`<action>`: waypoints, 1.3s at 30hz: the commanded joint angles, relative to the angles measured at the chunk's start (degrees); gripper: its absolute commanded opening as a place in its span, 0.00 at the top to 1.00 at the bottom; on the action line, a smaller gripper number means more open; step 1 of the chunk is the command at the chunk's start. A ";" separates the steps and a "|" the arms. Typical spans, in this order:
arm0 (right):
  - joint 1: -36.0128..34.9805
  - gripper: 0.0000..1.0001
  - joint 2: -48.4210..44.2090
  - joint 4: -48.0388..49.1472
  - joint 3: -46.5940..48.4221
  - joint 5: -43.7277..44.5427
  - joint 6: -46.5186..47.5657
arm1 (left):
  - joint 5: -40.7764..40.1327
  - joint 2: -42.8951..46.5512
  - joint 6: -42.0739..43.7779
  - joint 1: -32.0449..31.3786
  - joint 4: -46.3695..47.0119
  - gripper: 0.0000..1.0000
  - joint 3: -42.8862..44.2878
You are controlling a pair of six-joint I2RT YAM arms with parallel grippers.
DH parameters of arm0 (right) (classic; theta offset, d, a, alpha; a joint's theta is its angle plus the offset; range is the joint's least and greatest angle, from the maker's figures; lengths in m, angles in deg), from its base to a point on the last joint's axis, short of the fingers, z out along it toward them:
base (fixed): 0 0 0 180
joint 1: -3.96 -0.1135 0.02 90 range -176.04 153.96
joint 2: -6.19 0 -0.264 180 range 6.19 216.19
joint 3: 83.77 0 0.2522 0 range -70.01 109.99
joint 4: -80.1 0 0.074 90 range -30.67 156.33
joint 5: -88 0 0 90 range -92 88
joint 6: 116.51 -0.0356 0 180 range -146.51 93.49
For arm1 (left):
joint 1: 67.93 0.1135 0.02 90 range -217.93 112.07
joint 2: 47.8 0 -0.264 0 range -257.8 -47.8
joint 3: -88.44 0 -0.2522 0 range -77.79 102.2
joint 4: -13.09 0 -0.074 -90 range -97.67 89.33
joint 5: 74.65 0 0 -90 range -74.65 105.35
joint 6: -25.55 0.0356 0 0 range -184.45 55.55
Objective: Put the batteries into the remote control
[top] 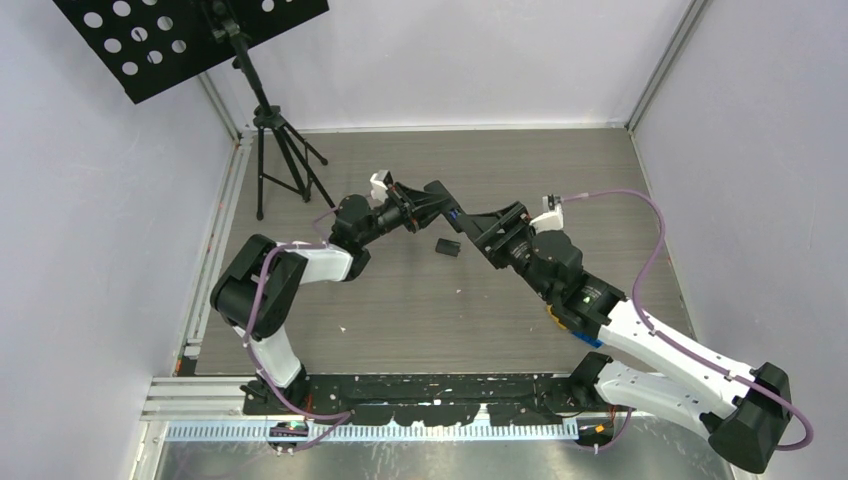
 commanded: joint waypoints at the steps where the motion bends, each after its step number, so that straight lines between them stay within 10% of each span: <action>1: 0.50 0.30 0.07 10.55 -0.96 1.85 -5.96 | -0.85 3.50 -1.29 -0.39 4.40 1.00 1.44; 18: 3.51 0.59 2.25 16.85 -4.51 0.76 -14.72 | -1.12 4.84 -3.09 -1.55 4.44 1.00 1.76; 39: 5.18 0.71 4.64 13.55 -5.22 -0.21 -15.64 | -0.53 4.60 -3.40 -2.42 4.36 1.00 2.82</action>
